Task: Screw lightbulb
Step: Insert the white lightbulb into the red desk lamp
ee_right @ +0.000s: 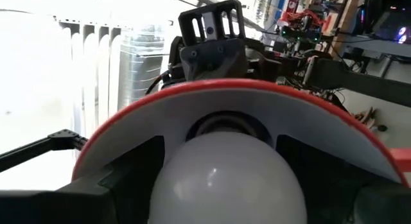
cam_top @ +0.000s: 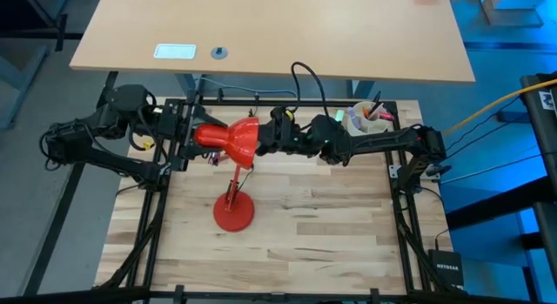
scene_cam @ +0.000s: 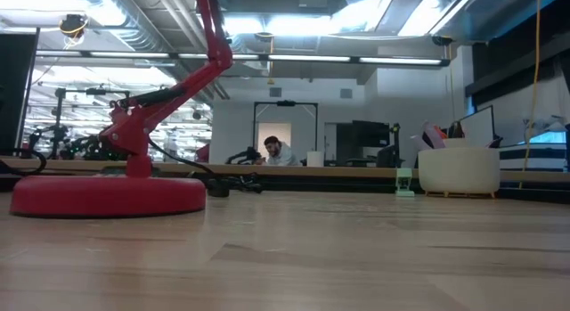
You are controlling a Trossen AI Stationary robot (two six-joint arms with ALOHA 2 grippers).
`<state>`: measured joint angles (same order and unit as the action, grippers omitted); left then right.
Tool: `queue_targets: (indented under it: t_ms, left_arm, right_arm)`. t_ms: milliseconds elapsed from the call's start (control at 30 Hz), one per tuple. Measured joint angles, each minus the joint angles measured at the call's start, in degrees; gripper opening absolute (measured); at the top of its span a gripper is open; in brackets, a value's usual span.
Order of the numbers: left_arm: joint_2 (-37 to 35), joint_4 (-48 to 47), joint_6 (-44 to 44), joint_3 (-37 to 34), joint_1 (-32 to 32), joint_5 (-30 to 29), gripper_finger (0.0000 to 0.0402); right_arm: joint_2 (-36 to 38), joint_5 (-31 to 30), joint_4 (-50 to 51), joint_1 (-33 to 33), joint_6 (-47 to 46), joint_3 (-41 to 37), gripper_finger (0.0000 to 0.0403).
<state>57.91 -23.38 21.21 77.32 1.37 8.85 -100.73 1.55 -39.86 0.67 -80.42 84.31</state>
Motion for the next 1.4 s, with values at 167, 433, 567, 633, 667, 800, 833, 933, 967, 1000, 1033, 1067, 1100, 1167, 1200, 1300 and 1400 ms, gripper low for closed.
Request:
queue_targets:
  t_ms: [167, 433, 567, 633, 667, 800, 833, 933, 967, 1000, 1033, 1067, 1100, 1167, 1200, 1300, 1400]
  left_arm:
    - [0.0, 0.1, -0.4, 0.0, 0.0, -0.3, 0.0252]
    - [-1.3, -0.3, -2.6, -0.2, 0.0, -0.7, 0.0252]
    - [-2.6, -0.9, -3.1, -0.3, 0.0, -0.8, 0.0252]
    - [-3.0, -1.0, -3.5, -0.3, 0.0, -0.9, 0.0252]
    - [-3.2, -1.0, -3.9, -0.3, 0.0, -0.9, 0.0252]
    - [-3.3, -1.0, -4.2, -0.3, 0.1, -1.1, 0.0252]
    - [-3.3, -1.0, -4.2, -0.3, 0.1, -1.2, 0.0252]
    - [-3.3, -1.0, -4.1, -0.3, 0.0, -1.6, 0.0252]
    - [-3.3, -1.0, -4.0, -0.3, 0.0, -2.1, 0.0252]
    - [-3.3, -1.0, -4.0, -0.2, 0.0, -2.4, 0.0252]
    - [-3.3, -1.0, -4.0, -0.2, 0.0, -2.5, 0.0252]
    - [-3.3, -1.0, -4.0, -0.2, 0.0, -2.6, 0.0252]
    - [-3.3, -0.9, -4.0, -0.2, 0.0, -2.6, 0.0252]
    - [-3.3, -0.7, -4.0, -0.2, 0.0, -2.7, 0.0252]
    - [-3.3, -0.5, -4.1, -0.2, 0.0, -2.7, 0.0252]
    - [-3.4, -0.4, -4.1, -0.2, 0.0, -2.7, 0.0253]
    - [-3.4, -0.4, -4.3, -0.2, 0.0, -2.8, 0.0253]
  right_arm:
    - [0.1, 0.0, 0.0, 0.0, 2.7, 0.0, 0.0303]
    - [0.1, 6.6, -0.6, -1.2, 2.8, 0.0, 0.0303]
    - [0.4, 8.6, -0.5, -2.0, 2.8, 0.0, 0.0303]
    - [0.5, 8.6, -0.5, -2.6, 2.8, 0.0, 0.0303]
    - [0.5, 8.6, -0.5, -2.7, 2.8, 0.0, 0.0303]
    - [0.7, 9.2, -0.4, -3.4, 2.8, 0.0, 0.0303]
    - [0.7, 9.2, -0.1, -3.4, 2.9, 0.0, 0.0303]
    - [0.8, 9.3, -0.1, -3.3, 2.9, 0.0, 0.0303]
    - [0.8, 9.5, -0.1, -3.3, 2.9, 0.0, 0.0303]
    - [0.8, 9.6, -0.1, -3.3, 2.9, 0.0, 0.0303]
    - [0.8, 9.6, -0.1, -3.3, 2.9, 0.0, 0.0303]
    - [0.8, 9.6, -0.1, -3.3, 2.9, 0.0, 0.0303]
    - [0.8, 9.6, -0.1, -3.3, 2.9, 0.0, 0.0303]
    - [0.9, 9.6, 0.7, -3.3, 2.9, 0.1, 0.0303]
    - [1.0, 9.6, 1.6, -3.3, 3.1, 0.1, 0.0303]
    - [1.1, 9.2, 2.8, -3.3, 4.3, 0.2, 0.0303]
    - [1.1, 8.1, 2.9, -3.3, 4.3, 0.2, 0.0303]
